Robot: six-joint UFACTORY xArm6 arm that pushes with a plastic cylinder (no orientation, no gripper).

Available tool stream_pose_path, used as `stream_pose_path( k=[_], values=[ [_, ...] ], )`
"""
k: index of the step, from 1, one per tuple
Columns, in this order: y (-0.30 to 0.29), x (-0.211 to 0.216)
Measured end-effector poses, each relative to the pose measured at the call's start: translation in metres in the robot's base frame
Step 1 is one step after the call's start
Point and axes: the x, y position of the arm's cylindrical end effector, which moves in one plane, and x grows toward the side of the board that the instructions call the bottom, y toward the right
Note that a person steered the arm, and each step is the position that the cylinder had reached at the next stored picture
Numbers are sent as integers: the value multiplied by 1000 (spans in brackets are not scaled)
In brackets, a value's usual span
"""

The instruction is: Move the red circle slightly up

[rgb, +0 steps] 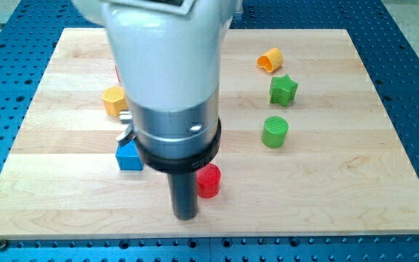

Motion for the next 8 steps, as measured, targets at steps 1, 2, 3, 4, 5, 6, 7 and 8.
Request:
stream_pose_path(
  k=[1, 2, 3, 4, 5, 6, 7, 8],
  values=[
    [4, -4],
    [16, -2],
    [19, 2],
    [20, -6],
    [22, -16],
    [36, -34],
    [55, -36],
    [115, -37]
  ],
)
